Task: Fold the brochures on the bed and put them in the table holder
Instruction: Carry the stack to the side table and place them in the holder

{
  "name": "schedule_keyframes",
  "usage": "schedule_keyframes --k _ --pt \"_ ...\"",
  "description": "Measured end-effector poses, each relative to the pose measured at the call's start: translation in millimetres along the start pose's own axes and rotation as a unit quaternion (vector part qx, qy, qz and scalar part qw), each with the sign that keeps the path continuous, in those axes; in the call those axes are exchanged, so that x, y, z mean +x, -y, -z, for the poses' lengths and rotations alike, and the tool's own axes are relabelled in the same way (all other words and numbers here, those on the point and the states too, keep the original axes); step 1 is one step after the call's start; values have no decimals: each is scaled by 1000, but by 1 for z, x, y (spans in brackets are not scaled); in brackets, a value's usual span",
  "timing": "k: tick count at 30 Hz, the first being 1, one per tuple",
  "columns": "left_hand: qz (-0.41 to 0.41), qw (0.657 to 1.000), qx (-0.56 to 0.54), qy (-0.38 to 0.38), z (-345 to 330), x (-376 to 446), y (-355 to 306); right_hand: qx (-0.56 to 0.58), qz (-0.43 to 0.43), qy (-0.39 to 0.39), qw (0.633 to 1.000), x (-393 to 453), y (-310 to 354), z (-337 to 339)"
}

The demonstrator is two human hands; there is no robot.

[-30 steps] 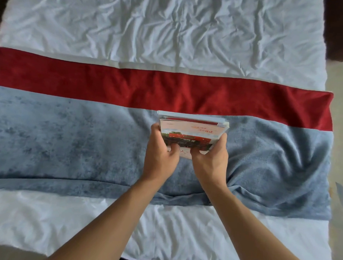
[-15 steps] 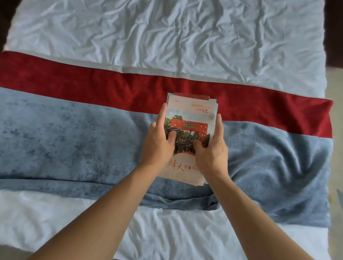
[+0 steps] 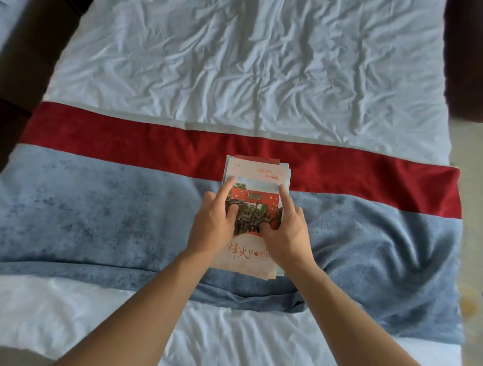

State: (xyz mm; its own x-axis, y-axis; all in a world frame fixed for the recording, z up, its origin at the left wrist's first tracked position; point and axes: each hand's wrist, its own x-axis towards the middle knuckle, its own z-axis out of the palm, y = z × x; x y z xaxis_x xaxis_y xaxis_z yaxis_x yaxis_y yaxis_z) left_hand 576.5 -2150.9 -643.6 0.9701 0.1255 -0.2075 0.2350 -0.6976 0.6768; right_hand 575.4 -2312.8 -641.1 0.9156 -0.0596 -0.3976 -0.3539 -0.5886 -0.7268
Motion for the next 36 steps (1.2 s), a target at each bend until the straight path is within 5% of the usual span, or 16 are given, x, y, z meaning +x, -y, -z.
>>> schedule_keyframes --k 23,36 --pt "-135 965 -20 -226 342 37 -290 -12 273 -113 955 -29 384 232" --pt "-255 949 -26 -181 350 13 -373 -10 221 -223 949 -108 395 314"
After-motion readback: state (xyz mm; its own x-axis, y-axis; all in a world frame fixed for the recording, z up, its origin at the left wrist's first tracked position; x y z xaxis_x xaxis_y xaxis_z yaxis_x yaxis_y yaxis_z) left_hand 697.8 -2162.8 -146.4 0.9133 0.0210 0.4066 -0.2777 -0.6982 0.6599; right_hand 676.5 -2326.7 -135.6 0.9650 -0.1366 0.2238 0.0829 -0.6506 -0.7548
